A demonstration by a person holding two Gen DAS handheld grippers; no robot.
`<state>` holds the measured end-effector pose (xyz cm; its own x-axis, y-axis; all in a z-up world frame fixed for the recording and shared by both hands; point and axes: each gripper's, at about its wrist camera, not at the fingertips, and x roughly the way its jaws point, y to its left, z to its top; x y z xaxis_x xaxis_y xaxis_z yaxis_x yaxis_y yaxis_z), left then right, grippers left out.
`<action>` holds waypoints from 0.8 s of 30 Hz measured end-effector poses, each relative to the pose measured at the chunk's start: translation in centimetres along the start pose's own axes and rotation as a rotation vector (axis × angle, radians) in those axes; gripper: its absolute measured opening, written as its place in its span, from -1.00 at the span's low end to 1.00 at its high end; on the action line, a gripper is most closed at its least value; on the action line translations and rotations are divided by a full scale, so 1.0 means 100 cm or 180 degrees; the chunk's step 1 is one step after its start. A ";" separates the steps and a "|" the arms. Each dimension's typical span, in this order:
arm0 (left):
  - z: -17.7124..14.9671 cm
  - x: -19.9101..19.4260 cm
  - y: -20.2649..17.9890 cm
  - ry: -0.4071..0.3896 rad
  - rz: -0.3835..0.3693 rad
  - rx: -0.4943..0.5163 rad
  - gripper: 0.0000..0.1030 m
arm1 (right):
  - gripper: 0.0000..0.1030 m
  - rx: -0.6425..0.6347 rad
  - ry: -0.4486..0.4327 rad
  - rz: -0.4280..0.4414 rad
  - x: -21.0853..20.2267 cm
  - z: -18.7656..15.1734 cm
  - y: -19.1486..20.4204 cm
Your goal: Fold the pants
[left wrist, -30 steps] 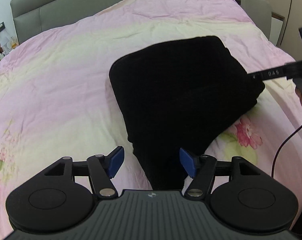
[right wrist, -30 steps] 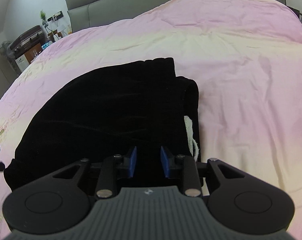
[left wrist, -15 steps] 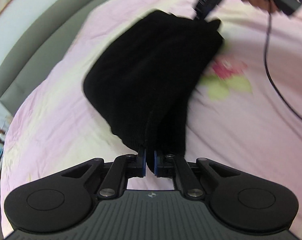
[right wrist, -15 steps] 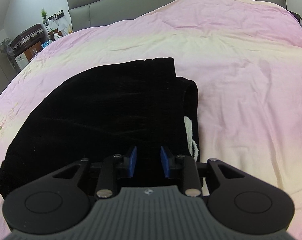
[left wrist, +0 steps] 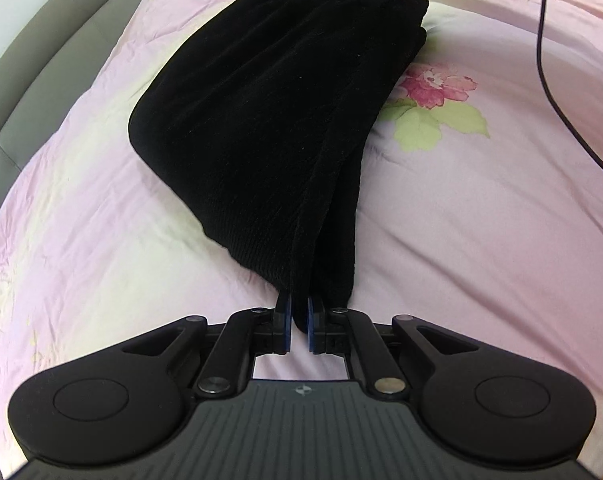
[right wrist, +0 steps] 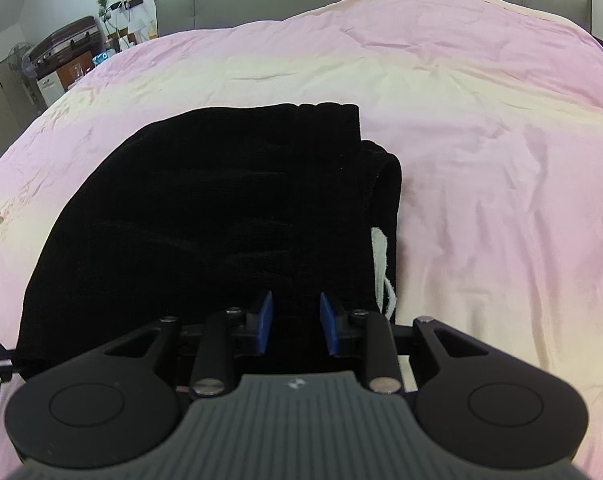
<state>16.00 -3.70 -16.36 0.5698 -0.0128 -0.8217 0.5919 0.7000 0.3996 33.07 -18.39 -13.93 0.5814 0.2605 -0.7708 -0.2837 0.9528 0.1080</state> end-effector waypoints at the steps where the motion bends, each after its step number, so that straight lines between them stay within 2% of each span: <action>1: 0.000 -0.002 0.004 0.0059 -0.0039 -0.0026 -0.85 | -0.57 -0.0047 0.0038 -0.0017 -0.002 0.000 0.001; 3: -0.004 -0.013 0.010 0.0167 -0.0097 -0.0059 -0.80 | -0.56 -0.0172 0.0106 -0.0077 -0.009 0.000 0.006; 5: -0.010 -0.028 0.021 0.0143 -0.0095 -0.0105 -0.67 | -0.51 -0.0333 0.0177 -0.0129 -0.019 -0.001 0.011; 6: -0.011 -0.034 0.031 0.0124 -0.0108 -0.0218 -0.65 | -0.45 -0.0331 0.0195 -0.0115 -0.025 -0.001 0.010; 8: -0.008 -0.044 0.056 0.0044 -0.0194 -0.0582 -0.65 | -0.18 -0.0205 0.0222 -0.0040 -0.035 0.001 0.002; 9: -0.003 -0.046 0.072 -0.0009 -0.0247 -0.0827 -0.53 | -0.14 -0.0119 0.0215 -0.0002 -0.039 0.003 -0.004; 11: 0.010 -0.049 0.103 -0.0132 -0.0382 -0.1314 -0.22 | 0.09 0.0118 0.0202 0.0053 -0.044 0.012 -0.016; 12: 0.016 -0.048 0.117 -0.0198 -0.0477 -0.1539 -0.02 | 0.16 0.0267 0.0196 0.0103 -0.045 0.017 -0.023; 14: 0.028 -0.042 0.139 -0.0304 -0.0636 -0.1938 0.12 | 0.46 0.0583 0.0217 0.0277 -0.043 0.026 -0.037; 16: 0.041 -0.027 0.154 -0.0319 -0.0769 -0.2248 0.36 | 0.71 0.0844 0.0260 0.0388 -0.035 0.034 -0.049; 17: 0.046 -0.018 0.160 -0.0336 -0.0834 -0.2397 0.41 | 0.79 0.0959 0.0285 0.0433 -0.029 0.038 -0.054; 20: 0.055 0.014 0.174 -0.0314 -0.0960 -0.2740 0.51 | 0.79 0.1226 0.0358 0.0513 -0.009 0.045 -0.065; 24: 0.048 0.061 0.187 -0.0185 -0.1175 -0.3260 0.52 | 0.79 0.1472 0.0440 0.0547 0.022 0.047 -0.083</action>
<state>33.27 5.91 -11.94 0.4966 -0.3590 -0.7903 -0.0084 0.9084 -0.4180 40.34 -24.98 -13.59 0.4407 0.4263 -0.7900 0.0189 0.8755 0.4829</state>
